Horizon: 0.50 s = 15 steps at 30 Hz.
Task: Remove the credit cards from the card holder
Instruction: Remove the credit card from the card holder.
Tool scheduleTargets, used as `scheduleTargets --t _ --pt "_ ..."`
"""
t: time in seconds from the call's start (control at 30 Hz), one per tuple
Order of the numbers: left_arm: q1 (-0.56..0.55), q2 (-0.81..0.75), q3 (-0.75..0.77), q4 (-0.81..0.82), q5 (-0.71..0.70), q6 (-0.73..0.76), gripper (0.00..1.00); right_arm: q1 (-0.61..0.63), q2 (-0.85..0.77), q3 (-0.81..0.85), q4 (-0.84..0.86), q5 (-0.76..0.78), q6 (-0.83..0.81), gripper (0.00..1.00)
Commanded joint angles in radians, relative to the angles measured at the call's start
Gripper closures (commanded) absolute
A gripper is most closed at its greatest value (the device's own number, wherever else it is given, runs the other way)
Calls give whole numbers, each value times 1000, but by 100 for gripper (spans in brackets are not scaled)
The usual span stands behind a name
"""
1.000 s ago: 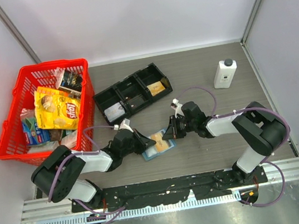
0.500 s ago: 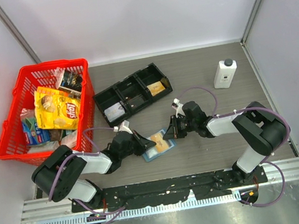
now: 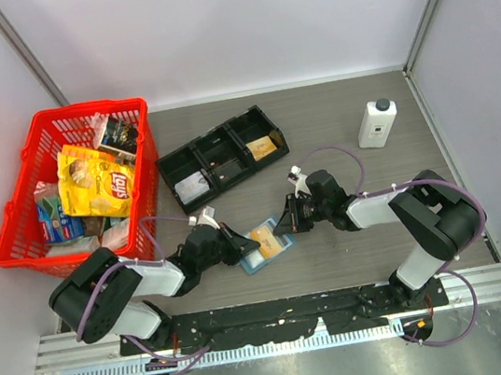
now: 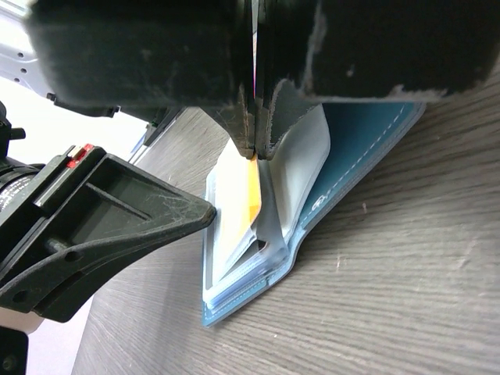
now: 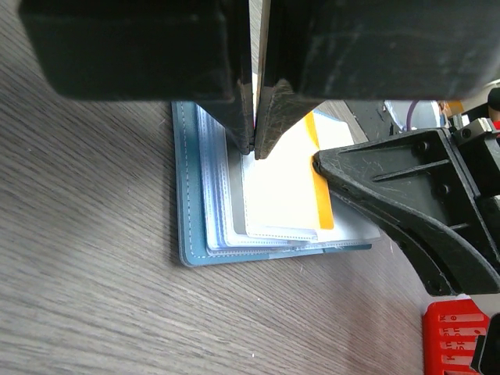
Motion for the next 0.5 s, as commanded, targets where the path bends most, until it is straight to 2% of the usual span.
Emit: scheduleTargets --t 0.0,0.47 --pt "12 -49 -23 -39 -17 0 100 -13 49 -43 -145 101 -45 92" --pt "13 -78 -45 -92 -36 0 98 -13 57 -33 -165 95 -64 92"
